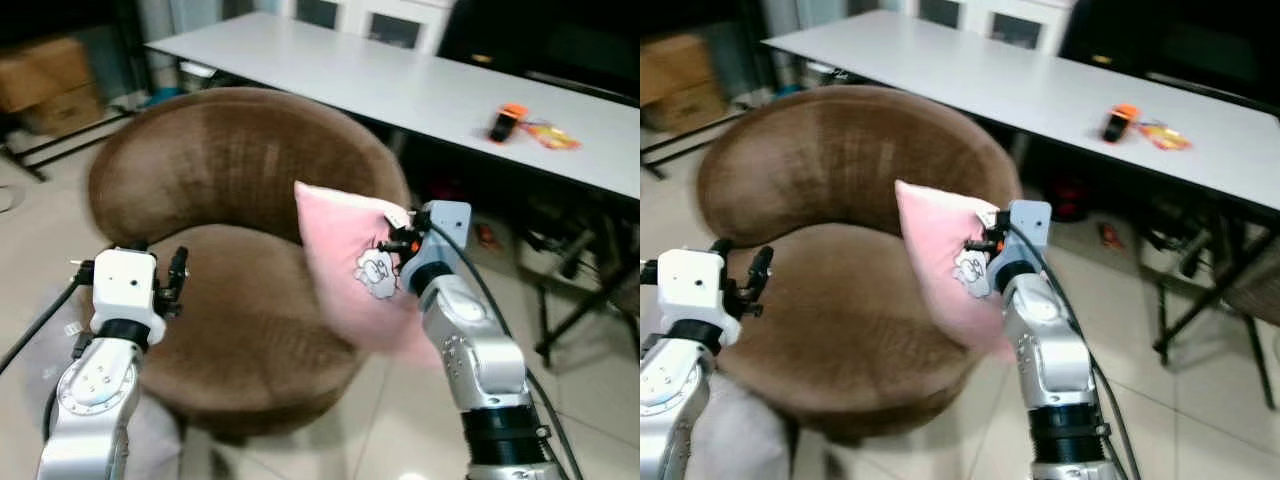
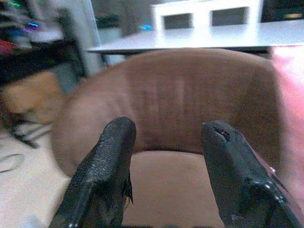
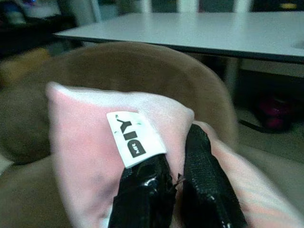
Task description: Move the pillow to the sofa from floor
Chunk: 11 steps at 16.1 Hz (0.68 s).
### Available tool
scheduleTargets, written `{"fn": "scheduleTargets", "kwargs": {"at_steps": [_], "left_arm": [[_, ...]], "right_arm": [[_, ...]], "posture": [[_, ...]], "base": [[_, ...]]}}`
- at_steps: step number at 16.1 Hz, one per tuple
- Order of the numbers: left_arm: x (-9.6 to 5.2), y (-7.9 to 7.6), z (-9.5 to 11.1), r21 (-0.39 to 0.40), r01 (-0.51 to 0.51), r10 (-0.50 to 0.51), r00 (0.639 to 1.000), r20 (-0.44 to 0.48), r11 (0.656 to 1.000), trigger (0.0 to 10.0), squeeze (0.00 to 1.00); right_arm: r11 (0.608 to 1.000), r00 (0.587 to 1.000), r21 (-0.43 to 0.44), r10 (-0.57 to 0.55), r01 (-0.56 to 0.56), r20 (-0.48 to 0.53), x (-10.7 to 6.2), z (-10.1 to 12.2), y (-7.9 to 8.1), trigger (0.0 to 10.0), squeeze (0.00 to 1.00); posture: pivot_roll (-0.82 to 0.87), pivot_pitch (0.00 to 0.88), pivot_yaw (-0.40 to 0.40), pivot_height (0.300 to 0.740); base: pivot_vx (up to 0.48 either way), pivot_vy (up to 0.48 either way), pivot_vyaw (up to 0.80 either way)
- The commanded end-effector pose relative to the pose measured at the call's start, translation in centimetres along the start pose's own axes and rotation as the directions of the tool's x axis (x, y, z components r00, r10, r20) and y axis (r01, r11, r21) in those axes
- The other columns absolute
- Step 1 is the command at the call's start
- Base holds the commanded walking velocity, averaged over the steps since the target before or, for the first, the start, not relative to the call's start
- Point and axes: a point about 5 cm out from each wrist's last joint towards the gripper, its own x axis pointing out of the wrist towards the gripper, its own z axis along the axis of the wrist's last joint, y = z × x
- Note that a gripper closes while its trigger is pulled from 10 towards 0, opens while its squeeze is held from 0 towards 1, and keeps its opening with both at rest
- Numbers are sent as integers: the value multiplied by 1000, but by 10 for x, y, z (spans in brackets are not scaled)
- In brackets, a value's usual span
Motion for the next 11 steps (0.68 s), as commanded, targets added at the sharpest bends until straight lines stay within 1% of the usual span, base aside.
{"fn": "scheduleTargets", "kwargs": {"at_steps": [1,5,8,11], "left_arm": [[0,1,1,6,1,-1,1000,6,1000,10000,0],[-2,4,2,12,-9,9,1000,7,1000,10000,0],[-2,4,2,16,-8,8,1000,9,1000,10000,0],[-1,3,3,23,8,-8,1000,11,1000,10000,0]], "right_arm": [[1000,998,1,1,-2,68,2,15,1,10000,0],[1000,998,6,21,-22,66,5,14,4,10000,0],[1000,997,2,30,-30,66,6,14,5,10000,0],[1000,998,10,29,-29,61,6,11,6,10000,0]], "posture": [[37,0,-93,740],[51,0,-99,740],[53,0,-94,740],[48,0,-81,740]], "base": [[337,0,0],[338,0,0],[339,0,771],[338,0,0]]}}
